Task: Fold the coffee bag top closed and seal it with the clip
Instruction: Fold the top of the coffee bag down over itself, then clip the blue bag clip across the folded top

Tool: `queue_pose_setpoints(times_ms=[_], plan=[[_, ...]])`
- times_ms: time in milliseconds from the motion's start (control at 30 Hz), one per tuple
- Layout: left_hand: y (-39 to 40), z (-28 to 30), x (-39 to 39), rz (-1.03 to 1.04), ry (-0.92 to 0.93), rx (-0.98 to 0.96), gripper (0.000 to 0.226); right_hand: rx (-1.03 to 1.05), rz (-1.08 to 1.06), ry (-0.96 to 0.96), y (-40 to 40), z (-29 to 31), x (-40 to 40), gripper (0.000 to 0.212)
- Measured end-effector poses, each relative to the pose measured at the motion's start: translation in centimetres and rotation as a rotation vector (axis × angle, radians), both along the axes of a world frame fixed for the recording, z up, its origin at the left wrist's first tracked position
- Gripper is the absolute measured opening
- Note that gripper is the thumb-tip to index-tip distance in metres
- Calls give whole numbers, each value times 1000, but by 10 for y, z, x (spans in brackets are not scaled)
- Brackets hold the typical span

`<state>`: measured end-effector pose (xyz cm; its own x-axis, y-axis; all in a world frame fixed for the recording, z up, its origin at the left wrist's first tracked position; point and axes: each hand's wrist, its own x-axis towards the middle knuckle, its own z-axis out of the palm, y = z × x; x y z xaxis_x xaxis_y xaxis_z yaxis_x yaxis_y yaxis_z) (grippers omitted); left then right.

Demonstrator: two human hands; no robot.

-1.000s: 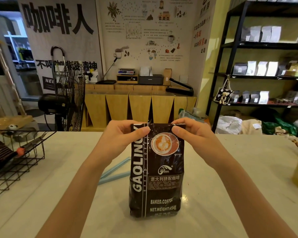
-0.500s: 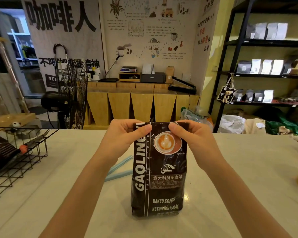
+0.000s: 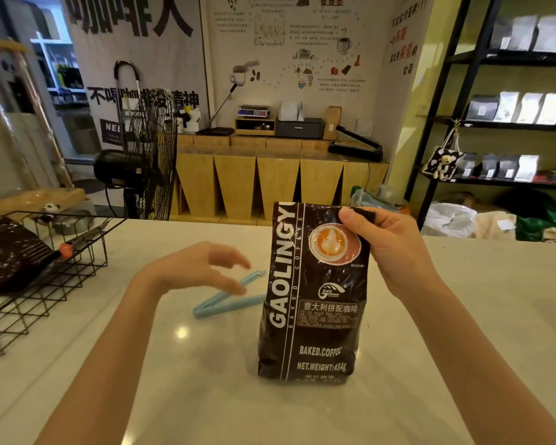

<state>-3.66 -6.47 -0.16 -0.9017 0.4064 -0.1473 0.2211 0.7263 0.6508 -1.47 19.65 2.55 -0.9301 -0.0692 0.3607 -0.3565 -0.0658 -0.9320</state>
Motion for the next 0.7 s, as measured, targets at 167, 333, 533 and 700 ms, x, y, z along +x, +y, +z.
queue_pose_setpoints(times_ms=[167,333,533,700], plan=[[-18,-42,-20,113,-69,-487,32,21,-12,-13,0,-1,-3,10],[-17,-54,-27,186,56,-441,18,28,-24,-19,2,-1,-2,10],[-14,-22,-18,368,197,330,10,17,-9,2,2,-2,-1,15],[6,29,13,202,269,788,14,10,9,13,1,-2,-4,22]])
